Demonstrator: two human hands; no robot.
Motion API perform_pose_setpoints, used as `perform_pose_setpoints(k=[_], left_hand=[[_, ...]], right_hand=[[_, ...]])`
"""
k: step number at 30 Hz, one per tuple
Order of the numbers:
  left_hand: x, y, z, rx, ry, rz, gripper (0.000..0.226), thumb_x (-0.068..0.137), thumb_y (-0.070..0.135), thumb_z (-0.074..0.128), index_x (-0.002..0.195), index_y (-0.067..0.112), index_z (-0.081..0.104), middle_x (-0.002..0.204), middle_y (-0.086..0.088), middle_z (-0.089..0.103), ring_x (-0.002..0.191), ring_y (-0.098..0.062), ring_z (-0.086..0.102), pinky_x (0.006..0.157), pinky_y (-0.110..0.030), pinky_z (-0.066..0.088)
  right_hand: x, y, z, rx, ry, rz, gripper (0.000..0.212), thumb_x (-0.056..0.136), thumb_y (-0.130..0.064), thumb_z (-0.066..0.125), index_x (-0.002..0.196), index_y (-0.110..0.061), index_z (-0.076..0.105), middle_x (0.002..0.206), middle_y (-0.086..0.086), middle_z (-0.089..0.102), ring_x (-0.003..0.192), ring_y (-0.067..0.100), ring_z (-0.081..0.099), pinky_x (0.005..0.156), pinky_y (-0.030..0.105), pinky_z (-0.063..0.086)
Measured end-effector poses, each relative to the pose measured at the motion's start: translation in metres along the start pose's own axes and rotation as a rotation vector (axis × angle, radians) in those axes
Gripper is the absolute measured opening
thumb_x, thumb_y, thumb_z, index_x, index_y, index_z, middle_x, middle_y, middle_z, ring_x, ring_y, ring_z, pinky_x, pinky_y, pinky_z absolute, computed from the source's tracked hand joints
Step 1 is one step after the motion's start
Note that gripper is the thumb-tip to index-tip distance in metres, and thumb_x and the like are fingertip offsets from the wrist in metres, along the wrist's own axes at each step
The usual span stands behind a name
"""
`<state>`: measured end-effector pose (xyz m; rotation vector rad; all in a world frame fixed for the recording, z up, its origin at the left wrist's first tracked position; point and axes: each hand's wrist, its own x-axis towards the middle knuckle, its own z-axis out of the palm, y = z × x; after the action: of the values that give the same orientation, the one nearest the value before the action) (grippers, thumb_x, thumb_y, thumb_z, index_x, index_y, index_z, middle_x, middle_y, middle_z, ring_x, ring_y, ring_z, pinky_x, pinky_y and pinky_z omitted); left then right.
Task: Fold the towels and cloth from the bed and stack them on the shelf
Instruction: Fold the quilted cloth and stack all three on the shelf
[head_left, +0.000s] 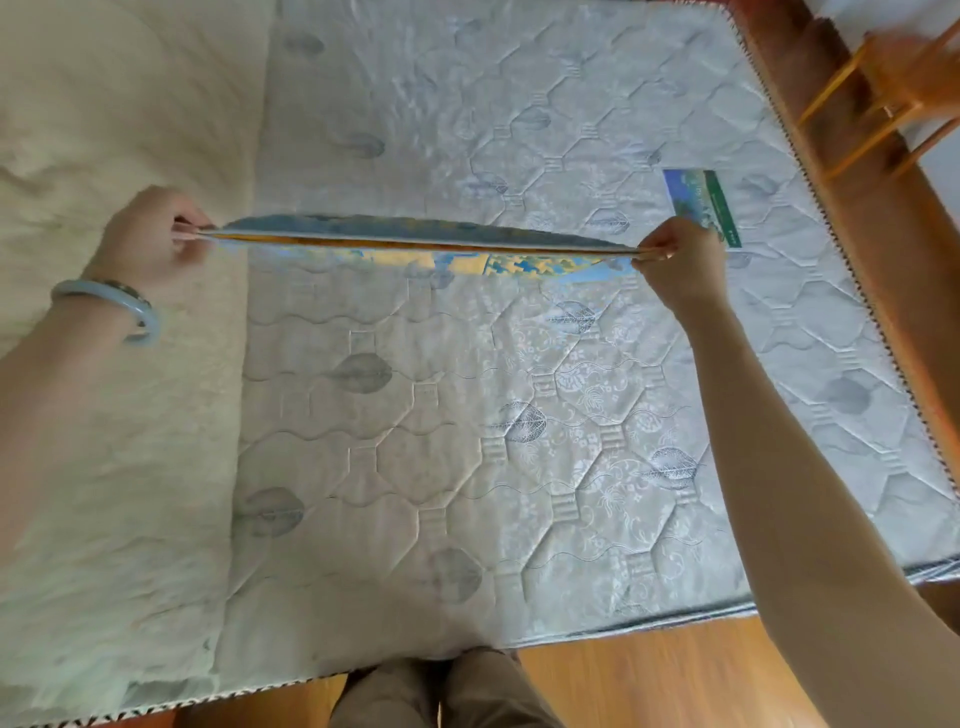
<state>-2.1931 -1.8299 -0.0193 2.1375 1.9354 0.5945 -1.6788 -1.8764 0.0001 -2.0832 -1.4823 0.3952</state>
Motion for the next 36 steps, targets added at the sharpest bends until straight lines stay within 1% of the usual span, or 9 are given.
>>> perform_pose_setpoints(k=[6, 11, 15, 20, 24, 27, 30, 33, 36], left_hand=[[-0.074, -0.030, 0.067, 0.001, -0.179, -0.084, 0.013, 0.073, -0.008, 0.069, 0.085, -0.005, 0.064, 0.086, -0.027, 0.061, 0.083, -0.042, 0.059, 0.068, -0.017, 0.038], [-0.165, -0.047, 0.145, -0.020, -0.431, -0.278, 0.014, 0.072, -0.004, 0.074, 0.082, -0.003, 0.065, 0.085, -0.026, 0.062, 0.081, -0.041, 0.060, 0.070, -0.037, 0.042], [-0.251, -0.054, 0.190, -0.044, -0.657, -0.417, 0.018, 0.069, -0.001, 0.079, 0.079, -0.001, 0.064, 0.083, -0.024, 0.065, 0.080, -0.037, 0.061, 0.065, -0.031, 0.036], [-0.342, -0.073, 0.207, -0.027, -0.906, -0.398, 0.036, 0.071, -0.004, 0.075, 0.063, 0.024, 0.053, 0.074, -0.013, 0.065, 0.071, -0.031, 0.061, 0.060, -0.030, 0.036], [-0.348, -0.077, 0.202, -0.048, -1.043, -0.398, 0.035, 0.070, 0.005, 0.080, 0.064, 0.025, 0.053, 0.072, -0.002, 0.064, 0.070, -0.022, 0.061, 0.059, -0.024, 0.038], [-0.312, -0.082, 0.198, -0.137, -0.995, -0.451, 0.023, 0.076, 0.012, 0.078, 0.069, 0.026, 0.061, 0.075, 0.000, 0.065, 0.074, -0.019, 0.061, 0.064, -0.026, 0.040], [-0.259, -0.085, 0.202, -0.228, -0.879, -0.480, 0.021, 0.077, 0.012, 0.077, 0.066, 0.029, 0.071, 0.067, 0.007, 0.067, 0.060, 0.002, 0.057, 0.057, -0.011, 0.038], [-0.212, -0.087, 0.216, -0.345, -0.708, -0.544, 0.048, 0.079, 0.009, 0.074, 0.067, 0.055, 0.067, 0.057, 0.025, 0.065, 0.056, 0.015, 0.055, 0.056, -0.001, 0.037], [-0.174, -0.091, 0.237, -0.384, -0.597, -0.579, 0.036, 0.081, 0.014, 0.073, 0.065, 0.045, 0.070, 0.065, 0.017, 0.065, 0.065, 0.003, 0.056, 0.065, -0.013, 0.041]], right_hand=[[-0.051, 0.042, 0.044, -0.097, -0.103, 0.071, 0.024, 0.075, 0.003, 0.052, 0.086, -0.008, 0.071, 0.089, 0.011, 0.072, 0.087, 0.028, 0.064, 0.069, 0.020, 0.041], [-0.127, 0.112, 0.111, -0.204, -0.358, 0.233, 0.031, 0.073, 0.007, 0.048, 0.090, -0.008, 0.070, 0.094, 0.014, 0.071, 0.092, 0.031, 0.063, 0.074, 0.024, 0.044], [-0.204, 0.171, 0.152, -0.334, -0.594, 0.314, 0.022, 0.079, 0.003, 0.052, 0.092, -0.005, 0.069, 0.099, 0.017, 0.070, 0.098, 0.036, 0.062, 0.077, 0.026, 0.040], [-0.290, 0.218, 0.159, -0.367, -0.733, 0.445, 0.020, 0.080, 0.001, 0.052, 0.087, -0.008, 0.069, 0.096, 0.016, 0.071, 0.095, 0.035, 0.063, 0.074, 0.028, 0.042], [-0.307, 0.230, 0.158, -0.358, -0.847, 0.502, 0.014, 0.079, -0.002, 0.061, 0.085, -0.011, 0.070, 0.093, 0.012, 0.070, 0.094, 0.030, 0.062, 0.073, 0.026, 0.038], [-0.277, 0.233, 0.163, -0.220, -0.815, 0.560, 0.012, 0.073, -0.007, 0.074, 0.078, -0.016, 0.068, 0.081, 0.007, 0.066, 0.084, 0.024, 0.060, 0.072, 0.026, 0.038], [-0.230, 0.233, 0.172, -0.097, -0.727, 0.566, 0.016, 0.071, -0.004, 0.078, 0.085, -0.009, 0.071, 0.075, 0.008, 0.065, 0.074, 0.016, 0.061, 0.069, 0.025, 0.040], [-0.183, 0.232, 0.195, 0.019, -0.614, 0.568, 0.021, 0.074, 0.004, 0.074, 0.094, 0.002, 0.069, 0.059, -0.009, 0.064, 0.050, -0.011, 0.056, 0.058, 0.011, 0.043], [-0.142, 0.235, 0.224, 0.039, -0.524, 0.548, 0.024, 0.076, 0.001, 0.071, 0.099, -0.005, 0.068, 0.060, -0.019, 0.060, 0.047, -0.020, 0.051, 0.053, -0.001, 0.037]])
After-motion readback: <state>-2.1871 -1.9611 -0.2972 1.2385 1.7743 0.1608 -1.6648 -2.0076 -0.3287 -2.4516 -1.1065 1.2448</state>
